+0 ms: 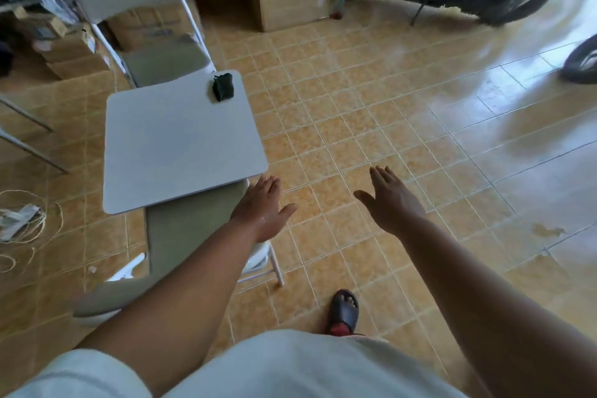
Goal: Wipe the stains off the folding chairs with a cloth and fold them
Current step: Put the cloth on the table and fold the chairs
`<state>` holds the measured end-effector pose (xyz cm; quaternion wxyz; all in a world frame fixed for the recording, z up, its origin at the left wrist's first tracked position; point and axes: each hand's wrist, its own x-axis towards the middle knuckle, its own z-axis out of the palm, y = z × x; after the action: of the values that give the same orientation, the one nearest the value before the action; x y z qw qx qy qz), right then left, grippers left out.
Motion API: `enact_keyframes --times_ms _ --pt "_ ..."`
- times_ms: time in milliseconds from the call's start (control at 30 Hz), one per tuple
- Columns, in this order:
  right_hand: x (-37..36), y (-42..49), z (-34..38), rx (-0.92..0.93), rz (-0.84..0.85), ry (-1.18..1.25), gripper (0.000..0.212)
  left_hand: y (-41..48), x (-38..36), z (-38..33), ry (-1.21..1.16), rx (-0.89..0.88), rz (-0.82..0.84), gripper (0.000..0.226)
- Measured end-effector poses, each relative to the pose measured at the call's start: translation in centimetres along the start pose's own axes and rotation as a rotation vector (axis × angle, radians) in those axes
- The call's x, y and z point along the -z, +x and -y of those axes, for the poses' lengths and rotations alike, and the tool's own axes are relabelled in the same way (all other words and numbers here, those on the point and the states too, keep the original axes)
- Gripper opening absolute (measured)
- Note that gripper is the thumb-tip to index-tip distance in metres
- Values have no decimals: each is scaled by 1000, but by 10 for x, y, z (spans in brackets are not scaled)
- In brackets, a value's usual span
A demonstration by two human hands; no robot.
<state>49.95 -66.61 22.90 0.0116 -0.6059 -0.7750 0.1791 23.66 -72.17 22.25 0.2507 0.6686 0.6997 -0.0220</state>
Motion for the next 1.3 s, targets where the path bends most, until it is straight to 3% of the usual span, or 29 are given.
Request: enact_keyframes --times_ms 167,333,700,967,1300 --pt "46 33 -71 -16 -19 -12 73 67 10 -83 34 -92 -28 78" --pt "80 83 -101 7 -35 -5 74 117 29 -115 19 -111 -46 78" --pt "137 290 -128 62 -11 -17 73 310 95 -130 -90 -61 -59 78" --pt "199 460 -125 93 -21 -51 75 461 188 -117 -51 -54 -75 79" --pt "226 683 -131 219 24 -60 77 632 263 -103 -95 118 -122 79"
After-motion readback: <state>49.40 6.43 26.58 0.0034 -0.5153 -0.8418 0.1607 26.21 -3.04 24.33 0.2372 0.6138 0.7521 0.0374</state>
